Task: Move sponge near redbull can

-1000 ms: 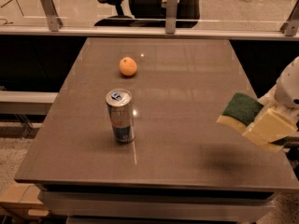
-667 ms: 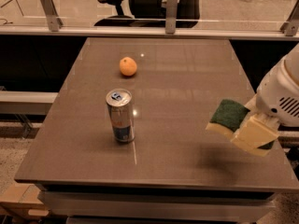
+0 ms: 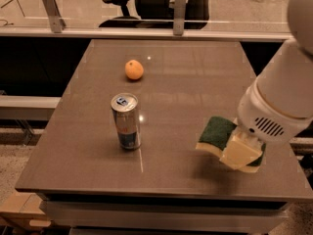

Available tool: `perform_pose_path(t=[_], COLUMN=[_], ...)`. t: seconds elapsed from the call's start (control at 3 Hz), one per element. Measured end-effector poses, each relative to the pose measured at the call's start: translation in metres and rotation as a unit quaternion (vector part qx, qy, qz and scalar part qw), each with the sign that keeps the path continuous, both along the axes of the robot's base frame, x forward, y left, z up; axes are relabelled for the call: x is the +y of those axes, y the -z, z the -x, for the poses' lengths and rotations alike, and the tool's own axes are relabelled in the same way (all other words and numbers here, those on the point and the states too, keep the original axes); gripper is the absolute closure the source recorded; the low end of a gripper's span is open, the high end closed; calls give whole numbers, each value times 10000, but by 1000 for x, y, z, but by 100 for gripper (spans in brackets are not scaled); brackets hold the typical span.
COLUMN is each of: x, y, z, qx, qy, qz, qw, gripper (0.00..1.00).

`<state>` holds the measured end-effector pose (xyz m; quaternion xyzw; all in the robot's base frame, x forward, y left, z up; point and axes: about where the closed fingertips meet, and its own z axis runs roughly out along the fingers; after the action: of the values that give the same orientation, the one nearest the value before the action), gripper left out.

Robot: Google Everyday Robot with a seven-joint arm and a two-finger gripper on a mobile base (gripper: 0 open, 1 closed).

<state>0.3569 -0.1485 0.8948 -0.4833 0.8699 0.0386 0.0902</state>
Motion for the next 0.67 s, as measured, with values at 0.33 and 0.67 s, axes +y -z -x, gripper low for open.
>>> perform_pose_path(t=[0.33, 0.67], x=[21, 43], y=[9, 13], z=[9, 12], qx=[104, 144], qy=[-223, -438], qz=[13, 55], qw=[9997, 9989], gripper=[100, 100])
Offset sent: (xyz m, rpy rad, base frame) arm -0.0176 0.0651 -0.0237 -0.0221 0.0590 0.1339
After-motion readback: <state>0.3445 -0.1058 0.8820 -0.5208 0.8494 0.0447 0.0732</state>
